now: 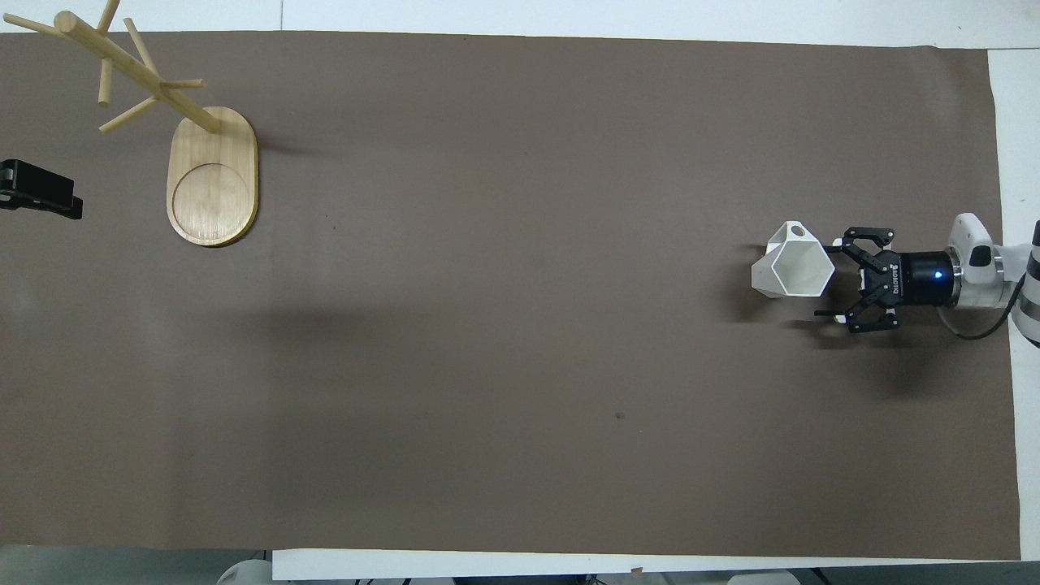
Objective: Hang cup on rack
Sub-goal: 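Reach the right gripper to the white hexagonal cup and grasp it, then lift the white cup with the right gripper toward the table center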
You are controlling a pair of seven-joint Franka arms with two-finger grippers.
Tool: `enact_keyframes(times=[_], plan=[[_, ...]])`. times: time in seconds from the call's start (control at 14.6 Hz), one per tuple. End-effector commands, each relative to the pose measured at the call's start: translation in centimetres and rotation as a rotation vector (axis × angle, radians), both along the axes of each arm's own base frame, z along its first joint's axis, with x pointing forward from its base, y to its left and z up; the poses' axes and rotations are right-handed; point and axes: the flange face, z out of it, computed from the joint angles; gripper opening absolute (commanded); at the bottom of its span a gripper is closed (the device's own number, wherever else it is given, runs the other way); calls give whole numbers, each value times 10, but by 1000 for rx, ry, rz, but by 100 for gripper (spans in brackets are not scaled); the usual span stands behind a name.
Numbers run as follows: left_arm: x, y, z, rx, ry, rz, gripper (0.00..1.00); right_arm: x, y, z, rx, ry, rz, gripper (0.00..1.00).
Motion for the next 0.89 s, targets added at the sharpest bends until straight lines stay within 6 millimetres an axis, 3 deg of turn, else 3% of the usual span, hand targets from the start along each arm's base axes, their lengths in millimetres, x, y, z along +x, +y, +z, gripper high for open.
enact_keyframes(times=[0.0, 0.62, 0.82], plan=[[-4, 1, 3, 20, -15, 8, 100, 4, 20, 2, 13, -26, -5, 100], [-6, -7, 3, 19, -13, 0, 100, 3, 38, -3, 41, -32, -3, 100], [-6, -7, 2, 19, -10, 1, 100, 7, 52, -3, 48, -37, 15, 100]])
